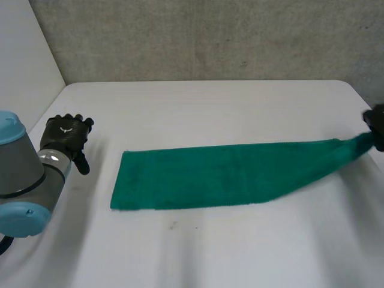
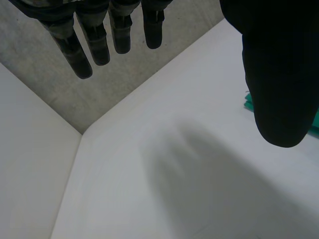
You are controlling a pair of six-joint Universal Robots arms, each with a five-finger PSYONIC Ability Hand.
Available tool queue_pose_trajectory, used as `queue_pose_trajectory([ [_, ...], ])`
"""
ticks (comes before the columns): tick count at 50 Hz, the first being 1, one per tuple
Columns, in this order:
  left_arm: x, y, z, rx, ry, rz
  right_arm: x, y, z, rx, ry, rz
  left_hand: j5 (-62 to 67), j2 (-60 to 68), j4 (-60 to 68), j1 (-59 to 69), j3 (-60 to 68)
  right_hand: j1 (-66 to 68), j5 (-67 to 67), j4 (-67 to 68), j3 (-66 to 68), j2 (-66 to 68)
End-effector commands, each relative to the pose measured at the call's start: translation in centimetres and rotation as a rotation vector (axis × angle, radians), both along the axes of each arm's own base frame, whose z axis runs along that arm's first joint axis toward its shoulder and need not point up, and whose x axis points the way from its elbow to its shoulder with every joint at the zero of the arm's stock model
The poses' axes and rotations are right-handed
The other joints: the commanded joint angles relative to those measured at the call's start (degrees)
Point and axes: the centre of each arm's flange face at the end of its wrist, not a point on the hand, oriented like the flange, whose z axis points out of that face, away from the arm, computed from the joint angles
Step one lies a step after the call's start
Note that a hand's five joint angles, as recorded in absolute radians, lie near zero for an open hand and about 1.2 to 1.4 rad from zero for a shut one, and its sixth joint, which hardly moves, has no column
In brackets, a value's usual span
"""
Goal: Fold the towel.
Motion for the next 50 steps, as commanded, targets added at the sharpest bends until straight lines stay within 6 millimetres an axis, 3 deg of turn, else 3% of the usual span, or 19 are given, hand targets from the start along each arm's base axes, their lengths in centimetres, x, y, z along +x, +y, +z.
queue_pose_trajectory([
  [1,-0.1,0.7,0.5,0.003,0.0,-0.005,13.3,4.4,4.2,-0.124,-0.089,0.418,-2.5,-1.7,-1.7,-1.3,-2.2,23.9,13.5,11.9,12.4,12.7],
  [3,-0.1,0.7,0.6,-0.001,0.001,-0.006,14.5,5.0,4.4,-0.132,-0.097,0.464,-2.5,-1.7,-1.7,-1.3,-2.2,23.9,13.5,11.9,12.4,12.7],
  [4,-0.2,0.8,0.8,-0.005,0.005,-0.009,19.7,7.9,3.8,-0.129,-0.124,0.661,-2.5,-1.7,-1.7,-1.3,-2.2,23.9,13.5,11.9,12.4,12.7],
  [8,-0.2,1.3,1.4,-0.005,0.046,-0.003,25.8,11.9,2.0,-0.102,-0.143,0.89,-2.5,-1.7,-1.7,-1.3,-2.2,23.9,13.5,11.9,12.4,12.7],
  [11,-0.2,1.6,1.7,0.0,0.078,-0.001,27.7,13.4,1.0,-0.088,-0.148,0.96,-2.5,-1.7,-1.7,-1.3,-2.2,23.9,13.5,11.9,12.4,12.7],
  [13,-0.3,1.9,1.5,0.018,0.088,-0.002,30.7,15.4,-1.3,-0.059,-0.148,1.051,-2.5,-1.7,-1.7,-1.3,-2.2,23.9,13.5,11.9,12.4,12.7],
  [18,-0.4,2.3,1.3,0.036,0.091,-0.004,34.7,18.6,-5.8,0.0,-0.14,1.157,-2.5,-1.7,-1.7,-1.3,-2.2,23.9,13.5,11.9,12.4,12.7],
  [22,-0.4,2.3,1.1,0.04,0.09,-0.006,35.8,19.7,-8.0,0.029,-0.124,1.168,-2.5,-1.7,-1.7,-1.3,-2.2,23.9,13.5,11.9,12.4,12.7],
  [25,-0.4,2.5,0.9,0.051,0.089,-0.006,35.5,19.2,-8.1,0.033,-0.118,1.115,-2.5,-1.7,-1.7,-1.3,-2.2,23.9,13.5,11.9,12.4,12.7],
  [27,-0.5,2.8,0.7,0.06,0.087,-0.011,35.1,17.9,-7.1,0.001,-0.113,1.002,-2.5,-1.7,-1.7,-1.3,-2.2,6.4,-4.0,-5.6,-5.2,-4.8],
  [29,-0.7,3.1,0.5,0.068,0.085,-0.018,34.5,16.9,-5.9,-0.02,-0.12,0.894,-2.5,-1.7,-1.7,-1.3,-2.2,-1.2,-11.6,-13.3,-12.8,-12.5],
  [30,-0.9,3.4,0.4,0.073,0.084,-0.025,33.4,15.3,-4.3,-0.041,-0.153,0.771,-2.5,-1.7,-1.7,-1.3,-2.2,-3.9,-14.3,-15.9,-15.5,-15.2],
  [33,-1.2,3.8,0.2,0.081,0.081,-0.039,30.2,11.4,-2.2,-0.051,-0.228,0.557,-2.7,-1.8,-1.8,-1.5,-2.4,-9.0,-19.4,-21.0,-20.5,-20.2],
  [35,-1.3,4.1,0.0,0.089,0.08,-0.046,29.1,10.4,-1.8,-0.044,-0.258,0.499,-2.7,-1.8,-1.8,-1.5,-2.4,-10.8,-21.2,-22.9,-22.4,-22.1],
  [37,-1.4,4.2,-0.1,0.093,0.078,-0.049,25.3,8.0,-1.3,0.038,-0.376,0.351,-2.7,-1.8,-1.8,-1.5,-2.4,-18.7,-29.1,-30.7,-30.3,-30.0],
  [38,-1.5,4.3,-0.2,0.095,0.078,-0.05,23.8,7.3,-1.6,0.086,-0.422,0.3,-2.7,-1.8,-1.8,-1.5,-2.4,-22.7,-33.1,-34.8,-34.3,-34.0],
  [44,-1.8,4.5,-0.4,0.101,0.076,-0.059,21.0,5.8,-3.4,0.191,-0.5,0.196,-2.8,-1.9,-1.9,-1.5,-2.4,-29.2,-39.6,-41.2,-40.7,-40.4],
  [45,-1.8,4.5,-0.4,0.101,0.076,-0.059,19.5,5.0,-4.3,0.235,-0.532,0.144,-2.8,-1.9,-1.9,-1.5,-2.4,-30.2,-40.6,-42.2,-41.7,-41.4],
  [50,-2.2,4.9,-0.4,0.104,0.074,-0.072,18.3,4.1,-6.4,0.281,-0.531,0.099,-2.8,-1.9,-1.9,-1.5,-2.4,-28.2,-38.5,-40.2,-39.7,-39.4],
])
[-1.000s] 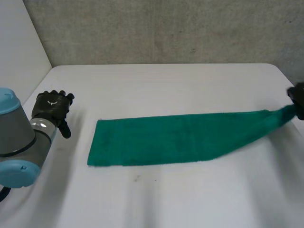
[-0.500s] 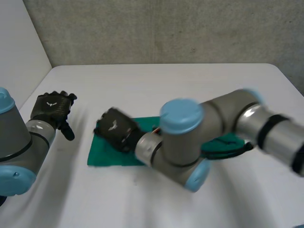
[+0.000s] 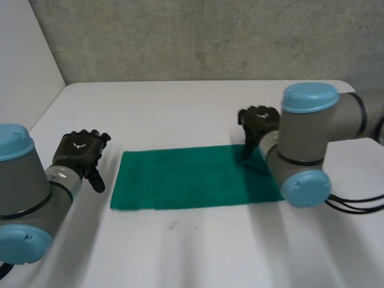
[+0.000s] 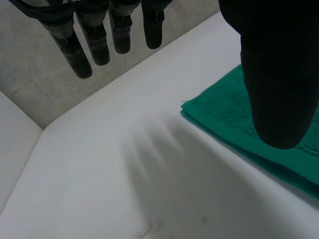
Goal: Fold the towel.
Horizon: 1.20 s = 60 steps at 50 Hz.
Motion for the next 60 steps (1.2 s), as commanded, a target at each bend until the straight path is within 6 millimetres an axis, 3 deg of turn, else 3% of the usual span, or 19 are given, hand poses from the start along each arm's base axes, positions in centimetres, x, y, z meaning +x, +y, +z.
queue_pose_trajectory([
  [1,-0.4,0.4,-0.1,0.003,-0.001,-0.014,-2.5,-1.5,-3.4,0.119,-0.012,-0.057,-2.8,-1.9,-1.9,-1.5,-2.4,5.5,2.9,3.0,2.7,2.4],
  [9,-0.5,0.7,-0.4,0.014,-0.002,-0.019,-3.2,-2.6,-5.5,0.142,-0.003,-0.068,-2.8,-1.9,-1.9,-1.5,-2.4,21.8,19.2,19.3,19.0,18.7],
  [12,-0.5,0.7,-0.4,0.016,0.003,-0.016,-3.5,-2.9,-5.9,0.145,-0.006,-0.07,-2.8,-1.9,-1.9,-1.5,-2.4,49.3,46.7,46.8,46.5,46.2],
  [14,-0.5,0.8,-0.4,0.018,0.004,-0.017,-3.8,-3.3,-5.8,0.131,-0.016,-0.071,-2.8,-1.9,-1.9,-1.5,-2.4,57.0,54.4,54.5,54.2,53.9],
  [17,-0.5,0.8,-0.5,0.021,0.008,-0.014,-3.8,-3.7,-5.5,0.107,-0.033,-0.061,-2.8,-1.9,-1.9,-1.5,-2.4,57.1,54.5,54.6,54.3,53.9],
  [20,-0.4,0.7,-0.3,0.013,0.01,-0.011,-3.1,-3.7,-4.6,0.07,-0.053,-0.032,-2.8,-1.9,-1.9,-1.5,-2.4,57.1,54.5,54.6,54.3,53.9],
  [26,-0.3,0.5,0.4,-0.006,0.016,-0.001,-1.0,-4.2,0.9,-0.087,-0.15,0.05,-2.8,-1.9,-1.9,-1.5,-2.4,57.1,54.5,54.6,54.3,53.9],
  [27,-0.3,0.5,0.6,-0.013,0.02,-0.001,1.1,-3.1,2.2,-0.122,-0.176,0.123,-2.8,-1.9,-1.9,-1.5,-2.4,57.1,54.5,54.6,54.3,53.9],
  [28,-0.3,0.5,0.6,-0.013,0.02,-0.001,1.1,-3.1,2.2,-0.122,-0.176,0.124,-2.8,-1.9,-1.9,-1.5,-2.4,57.1,54.5,54.6,54.3,53.9],
  [29,-0.1,0.5,1.3,-0.03,0.031,0.007,4.0,-0.9,3.2,-0.148,-0.202,0.226,-2.8,-1.9,-1.9,-1.5,-2.4,57.1,54.5,54.6,54.3,53.9],
  [30,-0.1,0.7,1.7,-0.041,0.044,0.009,4.0,-0.9,3.2,-0.148,-0.202,0.227,-2.8,-1.9,-1.9,-1.5,-2.4,57.1,54.5,54.6,54.3,53.9],
  [32,0.0,0.8,2.0,-0.044,0.06,0.014,8.8,3.8,3.7,-0.161,-0.236,0.415,-2.8,-1.9,-1.9,-1.5,-2.4,57.1,54.5,54.6,54.3,53.9],
  [33,0.1,0.9,2.1,-0.04,0.078,0.018,8.8,3.9,3.7,-0.161,-0.236,0.416,-2.8,-1.9,-1.9,-1.5,-2.4,57.1,54.5,54.6,54.3,53.9],
  [34,0.1,1.1,2.2,-0.034,0.095,0.023,11.6,7.1,1.2,-0.113,-0.231,0.546,-2.8,-1.9,-1.9,-1.5,-2.4,57.1,54.5,54.6,54.3,53.9],
  [40,0.3,1.7,1.9,-0.001,0.113,0.03,14.4,12.2,-3.4,-0.021,-0.193,0.714,-2.8,-1.9,-1.9,-1.5,-2.4,57.1,54.5,54.6,54.3,53.9],
  [44,0.4,1.7,1.7,0.005,0.112,0.031,14.8,12.9,-5.4,0.017,-0.169,0.726,-2.8,-1.9,-1.9,-1.5,-2.4,57.1,54.5,54.6,54.3,53.9],
  [49,0.1,1.5,1.7,0.0,0.115,0.02,14.2,12.3,-3.9,-0.017,-0.146,0.7,-2.8,-1.9,-1.9,-1.5,-2.4,-2.5,-5.1,-5.0,-5.3,-5.6],
  [55,-0.4,1.5,1.7,-0.004,0.114,0.002,12.1,10.4,0.2,-0.083,-0.144,0.568,-2.5,-1.7,-1.7,-1.3,-2.2,-10.1,-12.7,-12.6,-12.9,-13.3],
  [60,-3.5,2.3,1.4,-0.009,0.121,-0.093,8.1,8.3,2.5,-0.09,-0.124,0.447,-2.5,-1.7,-1.6,-1.3,-2.2,-12.5,-15.1,-15.0,-15.3,-15.6],
])
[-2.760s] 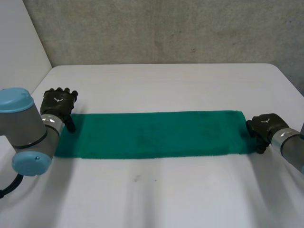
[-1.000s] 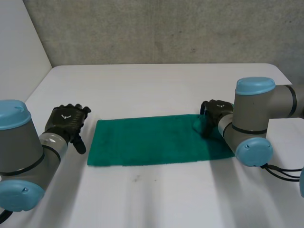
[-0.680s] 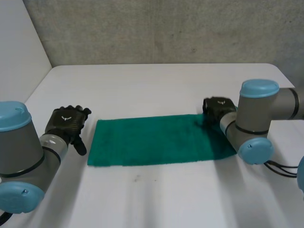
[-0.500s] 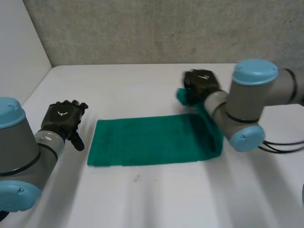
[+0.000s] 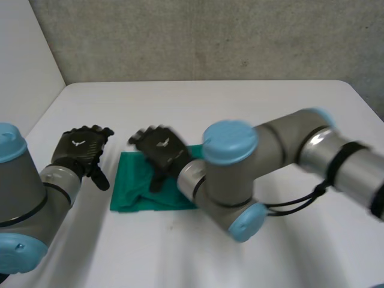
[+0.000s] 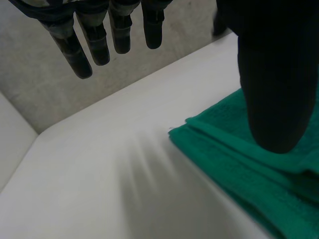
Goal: Fold the towel.
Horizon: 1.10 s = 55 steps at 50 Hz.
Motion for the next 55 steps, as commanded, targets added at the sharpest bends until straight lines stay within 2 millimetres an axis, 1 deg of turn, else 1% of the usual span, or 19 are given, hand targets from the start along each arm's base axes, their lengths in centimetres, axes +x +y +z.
queue_pose_trajectory([
  [1,-3.8,0.8,-0.6,-0.008,0.003,-0.116,-5.3,-3.0,3.9,-0.02,0.013,-0.189,-2.5,-1.7,-1.7,-1.3,-2.2,-3.9,-5.7,-5.3,-5.4,-6.8],
  [2,-3.8,0.8,-0.6,-0.008,0.003,-0.116,-6.4,-3.3,3.4,-0.013,0.044,-0.21,-2.5,-1.7,-1.7,-1.3,-2.2,-3.4,-5.2,-4.8,-4.9,-6.3],
  [3,-4.1,0.7,-0.8,-0.006,0.003,-0.124,-7.1,-3.4,3.1,-0.01,0.065,-0.221,-2.4,-1.5,-1.5,-1.2,-2.1,-3.2,-5.1,-4.7,-4.7,-6.1],
  [4,-4.8,0.7,-1.3,0.004,-0.001,-0.141,-8.4,-3.8,2.2,-0.005,0.112,-0.248,-2.4,-1.5,-1.5,-1.2,-2.1,-2.6,-4.4,-4.0,-4.1,-5.5],
  [5,-5.6,0.7,-1.9,0.011,-0.004,-0.161,-9.0,-4.0,1.7,-0.003,0.136,-0.26,-2.2,-1.3,-1.3,-1.0,-1.9,-2.2,-4.0,-3.7,-3.7,-5.1],
  [7,-6.3,0.6,-2.4,0.017,-0.009,-0.178,-10.3,-4.3,0.9,-0.003,0.185,-0.28,-2.4,-1.5,-1.5,-1.2,-2.1,-1.2,-3.0,-2.7,-2.7,-4.1],
  [8,-6.5,0.5,-2.7,0.021,-0.012,-0.181,-11.6,-4.6,-0.1,0.001,0.233,-0.301,-2.4,-1.5,-1.5,-1.2,-2.1,-0.4,-2.2,-1.8,-1.9,-3.3],
  [9,-6.9,0.2,-3.4,0.031,-0.02,-0.188,-12.1,-4.7,-0.6,0.002,0.256,-0.308,-2.4,-1.5,-1.5,-1.2,-2.1,0.3,-1.5,-1.1,-1.2,-2.6],
  [12,-7.3,-0.5,-4.5,0.043,-0.037,-0.187,-13.9,-5.0,-2.1,0.018,0.319,-0.328,-2.2,-1.3,-1.3,-1.0,-1.9,3.3,1.5,1.9,1.8,0.4],
  [15,-7.6,-1.2,-5.6,0.063,-0.049,-0.182,-14.2,-5.1,-2.4,0.023,0.331,-0.331,-2.2,-1.3,-1.3,-1.0,-1.9,4.2,2.3,2.7,2.7,1.3],
  [16,-7.6,-1.4,-5.9,0.07,-0.052,-0.179,-15.0,-5.2,-3.3,0.034,0.346,-0.347,-2.2,-1.3,-1.3,-1.0,-1.9,9.2,7.3,7.7,7.7,6.3],
  [18,-7.4,-1.5,-6.4,0.085,-0.07,-0.176,-15.3,-5.3,-3.6,0.032,0.343,-0.355,-2.4,-1.5,-1.5,-1.2,-2.1,12.4,10.6,11.0,10.9,9.5],
  [24,-6.5,-1.9,-6.7,0.092,-0.105,-0.157,-15.9,-5.9,-4.1,0.018,0.32,-0.378,-2.5,-1.7,-1.7,-1.3,-2.2,22.0,20.2,20.5,20.5,19.1],
  [25,-5.9,-2.1,-6.7,0.095,-0.122,-0.141,-15.9,-6.0,-4.2,0.021,0.32,-0.38,-2.5,-1.7,-1.7,-1.3,-2.2,22.2,20.3,20.7,20.7,19.3],
  [30,-5.0,-1.8,-6.0,0.085,-0.144,-0.101,-15.8,-5.8,-4.2,0.025,0.314,-0.378,-2.7,-1.8,-1.8,-1.5,-2.4,23.0,21.2,21.6,21.5,20.1],
  [34,-4.6,-1.1,-5.7,0.087,-0.152,-0.094,-15.8,-5.8,-4.0,0.042,0.294,-0.385,-2.7,-1.8,-1.8,-1.5,-2.4,21.7,19.8,20.2,20.2,18.8],
  [40,-4.2,-0.3,-5.3,0.087,-0.152,-0.094,-15.7,-6.0,-3.7,0.131,0.207,-0.418,-2.8,-1.9,-1.9,-1.5,-2.4,21.2,19.3,19.7,19.7,18.3],
  [47,-3.8,-0.3,-5.3,0.092,-0.154,-0.083,-15.4,-5.7,-3.7,0.203,0.16,-0.401,-2.8,-1.9,-1.9,-1.5,-2.4,21.5,19.7,20.1,20.0,18.6],
  [55,-3.1,0.0,-5.1,0.097,-0.155,-0.068,-15.2,-5.7,-3.7,0.228,0.134,-0.398,-2.8,-1.9,-1.9,-1.5,-2.4,22.3,20.5,20.9,20.8,19.4],
])
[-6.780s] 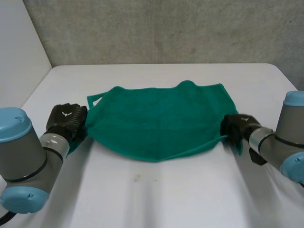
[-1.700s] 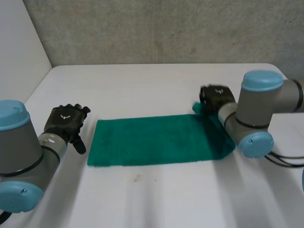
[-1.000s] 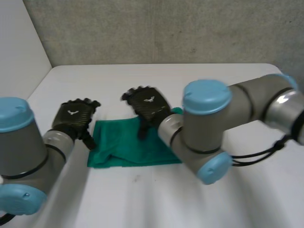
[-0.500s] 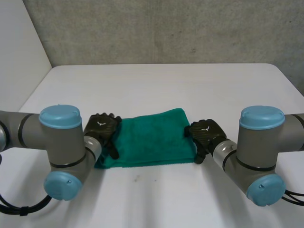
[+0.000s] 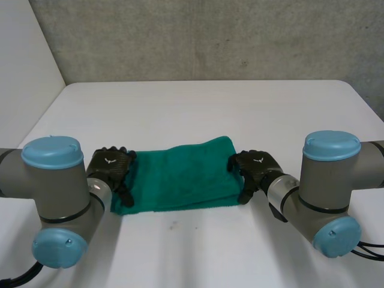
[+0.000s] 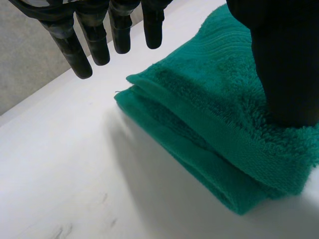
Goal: Fold the towel.
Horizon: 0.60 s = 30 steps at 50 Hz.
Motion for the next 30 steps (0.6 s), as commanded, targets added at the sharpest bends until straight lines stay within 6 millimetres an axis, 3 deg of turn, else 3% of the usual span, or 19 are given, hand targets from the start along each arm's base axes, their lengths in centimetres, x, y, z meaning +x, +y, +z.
queue_pose_trajectory([
  [1,0.5,0.3,0.1,0.005,-0.002,0.008,0.2,0.1,0.0,0.014,-0.023,0.002,-2.6,-1.9,-1.9,-1.5,-2.4,10.9,6.8,5.3,5.2,5.2],
  [5,0.5,0.3,0.2,0.003,-0.001,0.008,0.2,-0.1,-0.1,0.016,-0.026,-0.003,-2.6,-1.9,-1.9,-1.5,-2.4,20.1,16.0,14.5,14.4,14.5],
  [7,0.5,0.2,0.2,0.002,0.0,0.008,0.1,-0.1,-0.2,0.019,-0.024,-0.011,-2.6,-1.9,-1.9,-1.5,-2.4,35.7,31.6,30.1,30.0,30.0],
  [8,0.5,0.3,0.2,0.003,-0.001,0.008,0.0,-0.1,-0.3,0.025,-0.029,-0.019,-2.6,-1.9,-1.9,-1.5,-2.4,53.4,49.3,47.8,47.7,47.7],
  [14,0.5,0.4,0.4,0.002,-0.001,0.008,-0.9,-0.6,0.4,0.018,-0.039,-0.075,-2.6,-1.9,-1.9,-1.5,-2.4,53.5,49.4,48.0,47.9,47.9],
  [19,0.6,0.9,1.2,-0.012,0.007,0.006,-4.1,-1.5,2.0,-0.021,-0.001,-0.146,-2.6,-1.9,-1.9,-1.5,-2.4,53.5,49.4,48.0,47.9,47.9],
  [25,0.4,2.1,2.4,-0.035,0.023,-0.018,-8.1,-1.9,2.5,-0.07,0.125,-0.194,-2.6,-1.9,-1.9,-1.5,-2.4,53.5,49.4,48.0,47.9,47.9],
  [30,-0.4,3.4,4.0,-0.074,0.046,-0.053,-10.1,-2.4,3.1,-0.138,0.231,-0.185,-2.6,-1.9,-1.9,-1.5,-2.4,53.5,49.4,48.0,47.9,47.9],
])
